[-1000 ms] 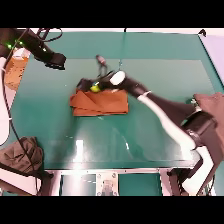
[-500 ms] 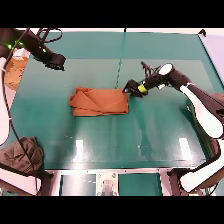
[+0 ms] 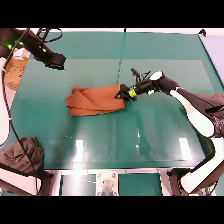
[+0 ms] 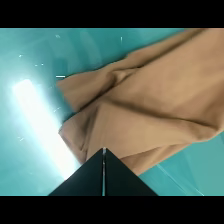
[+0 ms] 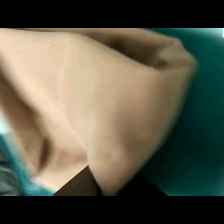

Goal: Fold the shirts.

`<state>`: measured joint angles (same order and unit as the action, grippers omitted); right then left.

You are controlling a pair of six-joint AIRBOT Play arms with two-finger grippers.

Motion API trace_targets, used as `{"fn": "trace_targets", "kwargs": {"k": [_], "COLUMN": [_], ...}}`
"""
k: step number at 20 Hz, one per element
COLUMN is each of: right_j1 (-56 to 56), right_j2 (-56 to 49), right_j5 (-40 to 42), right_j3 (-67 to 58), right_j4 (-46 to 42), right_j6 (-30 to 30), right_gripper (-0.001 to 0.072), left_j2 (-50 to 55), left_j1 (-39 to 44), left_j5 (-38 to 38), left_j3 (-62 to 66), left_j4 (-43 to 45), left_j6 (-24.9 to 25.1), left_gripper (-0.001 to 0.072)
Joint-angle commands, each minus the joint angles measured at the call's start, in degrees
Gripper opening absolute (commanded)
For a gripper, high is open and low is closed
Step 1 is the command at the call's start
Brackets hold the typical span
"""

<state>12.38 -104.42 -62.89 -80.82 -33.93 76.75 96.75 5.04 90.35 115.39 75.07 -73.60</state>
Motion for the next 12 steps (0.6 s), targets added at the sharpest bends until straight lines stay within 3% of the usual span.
{"fn": "trace_targets", "kwargs": {"k": [1,7,12], "right_j1": [-1.73,-20.83,-43.21], "right_j2": [4.22,15.61,17.81], "right_j5": [-2.73,-12.33,-14.08], "right_j3": [-8.17,-26.1,-28.55], "right_j4": [3.56,-3.39,-4.96], "right_j6": [0.55,13.03,17.03], "right_gripper": [0.0018,0.0018,0.0018], "left_j2": [0.0,0.0,0.0], "left_j1": [-0.02,-0.02,-0.02], "left_j5": [0.57,2.38,3.61], "left_j3": [0.0,0.0,0.0], "left_j4": [0.02,-0.02,-0.07], "left_j6": [-0.04,0.02,-0.04], "left_gripper": [0.0024,0.0024,0.0024]}}
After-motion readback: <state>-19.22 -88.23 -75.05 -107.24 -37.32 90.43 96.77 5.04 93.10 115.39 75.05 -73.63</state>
